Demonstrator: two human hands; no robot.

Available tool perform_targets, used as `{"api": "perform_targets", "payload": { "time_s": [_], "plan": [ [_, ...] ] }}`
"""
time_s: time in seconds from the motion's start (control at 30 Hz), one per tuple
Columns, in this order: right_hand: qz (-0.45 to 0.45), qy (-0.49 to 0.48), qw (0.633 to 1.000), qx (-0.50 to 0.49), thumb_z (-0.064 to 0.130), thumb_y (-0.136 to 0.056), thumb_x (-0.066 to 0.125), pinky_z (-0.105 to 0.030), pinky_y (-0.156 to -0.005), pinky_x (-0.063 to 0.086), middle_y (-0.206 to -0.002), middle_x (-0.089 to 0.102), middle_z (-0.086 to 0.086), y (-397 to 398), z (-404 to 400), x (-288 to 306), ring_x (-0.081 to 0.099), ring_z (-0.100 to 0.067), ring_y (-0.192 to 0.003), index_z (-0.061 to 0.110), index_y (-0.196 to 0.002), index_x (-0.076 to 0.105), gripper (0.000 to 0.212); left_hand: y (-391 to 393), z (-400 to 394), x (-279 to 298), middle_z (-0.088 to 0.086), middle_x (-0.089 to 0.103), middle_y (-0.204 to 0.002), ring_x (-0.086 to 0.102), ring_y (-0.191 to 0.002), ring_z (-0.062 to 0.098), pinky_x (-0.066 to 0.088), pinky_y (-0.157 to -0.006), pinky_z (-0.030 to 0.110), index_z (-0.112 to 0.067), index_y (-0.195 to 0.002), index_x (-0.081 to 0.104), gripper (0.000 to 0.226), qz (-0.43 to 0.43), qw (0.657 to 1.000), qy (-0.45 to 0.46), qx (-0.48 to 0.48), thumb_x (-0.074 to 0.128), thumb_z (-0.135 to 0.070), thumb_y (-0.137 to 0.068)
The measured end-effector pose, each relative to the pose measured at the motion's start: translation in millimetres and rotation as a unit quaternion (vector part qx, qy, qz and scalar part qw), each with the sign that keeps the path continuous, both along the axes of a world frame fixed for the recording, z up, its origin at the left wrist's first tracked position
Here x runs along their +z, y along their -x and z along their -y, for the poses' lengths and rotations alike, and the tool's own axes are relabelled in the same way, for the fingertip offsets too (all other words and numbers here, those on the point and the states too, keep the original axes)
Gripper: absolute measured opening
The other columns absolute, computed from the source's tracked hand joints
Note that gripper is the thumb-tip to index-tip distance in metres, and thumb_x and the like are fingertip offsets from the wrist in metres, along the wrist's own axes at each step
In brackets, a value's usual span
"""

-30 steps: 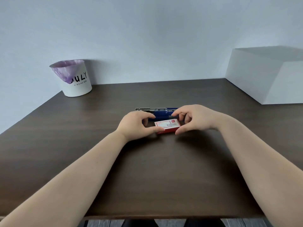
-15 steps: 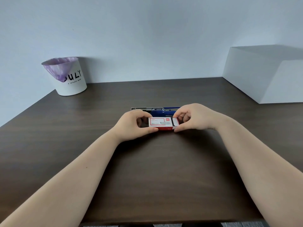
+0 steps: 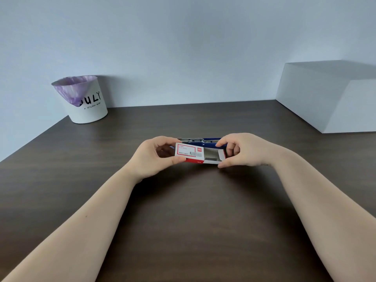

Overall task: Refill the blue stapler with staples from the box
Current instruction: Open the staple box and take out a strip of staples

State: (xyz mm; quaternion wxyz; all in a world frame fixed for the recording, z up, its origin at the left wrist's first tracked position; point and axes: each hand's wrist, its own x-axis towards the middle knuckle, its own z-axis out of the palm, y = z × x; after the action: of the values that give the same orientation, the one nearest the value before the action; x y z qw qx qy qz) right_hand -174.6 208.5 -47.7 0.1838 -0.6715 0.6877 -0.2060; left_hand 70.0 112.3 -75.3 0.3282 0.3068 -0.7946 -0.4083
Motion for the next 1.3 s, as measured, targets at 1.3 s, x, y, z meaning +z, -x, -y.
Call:
{"api": "perform_targets", "payload": {
  "time_s": [1.3],
  "plan": [
    [-0.086, 0.016, 0.993, -0.079, 0.011, -0.091, 0.043, -0.034, -0.063, 0.05, -0.093, 0.051, -0.004, -10, 11, 0, 0.059, -0.024, -0.074, 0.018, -0.082, 0.05, 0.014, 4, 1, 1, -0.01, 0.072, -0.089, 0.067, -0.08, 0.01, 0.056, -0.083, 0.03, -0.033, -0.096, 0.067, 0.034, 0.088, 0.996, 0.004, 0.002, 0.081, -0.028, -0.066]
  ]
}}
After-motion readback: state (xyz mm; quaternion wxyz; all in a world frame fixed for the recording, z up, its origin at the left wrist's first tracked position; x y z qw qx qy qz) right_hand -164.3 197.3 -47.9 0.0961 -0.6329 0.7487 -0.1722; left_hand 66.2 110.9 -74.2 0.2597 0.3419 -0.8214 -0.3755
